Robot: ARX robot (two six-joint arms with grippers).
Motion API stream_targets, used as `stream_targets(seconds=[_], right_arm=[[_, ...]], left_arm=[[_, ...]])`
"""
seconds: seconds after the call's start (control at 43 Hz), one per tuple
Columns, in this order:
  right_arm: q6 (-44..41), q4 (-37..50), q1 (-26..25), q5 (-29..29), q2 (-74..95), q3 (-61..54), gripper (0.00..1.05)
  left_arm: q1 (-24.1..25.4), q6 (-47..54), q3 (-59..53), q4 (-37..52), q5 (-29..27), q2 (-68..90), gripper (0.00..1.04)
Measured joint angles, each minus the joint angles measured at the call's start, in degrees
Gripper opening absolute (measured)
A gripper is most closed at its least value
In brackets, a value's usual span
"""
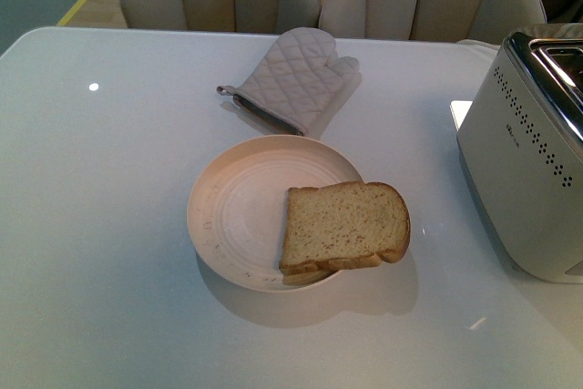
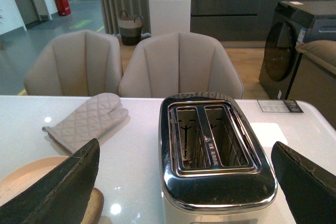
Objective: Put bread into toaster
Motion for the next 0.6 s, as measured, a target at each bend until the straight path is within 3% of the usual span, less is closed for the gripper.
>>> stream_targets(seconds=[0.186,0.326,0.488,0.535,0.605], right_arm=[[0.0,0.0,0.0,0.0,0.0,0.0,0.96],[0.0,0.0,0.0,0.02,0.0,0.0,0.96],[0.0,0.0,0.0,0.02,0.0,0.0,0.96],[0.0,0.0,0.0,0.0,0.0,0.0,0.96],[0.0,0.0,0.0,0.0,0.0,0.0,0.96]], left_arm=[[0.0,0.02,0.0,-3.08,0.0,-3.08,0.03],[0.0,0.02,0.02,-12.61,0.0,-11.1,0.03],[0.0,0.02,0.02,-13.29,0.0,-12.94,0.03],[0.0,0.0,0.02,-13.29,0.0,-12.94,0.05],[0.0,0.02,0.02,-13.29,0.0,-12.96,0.2]])
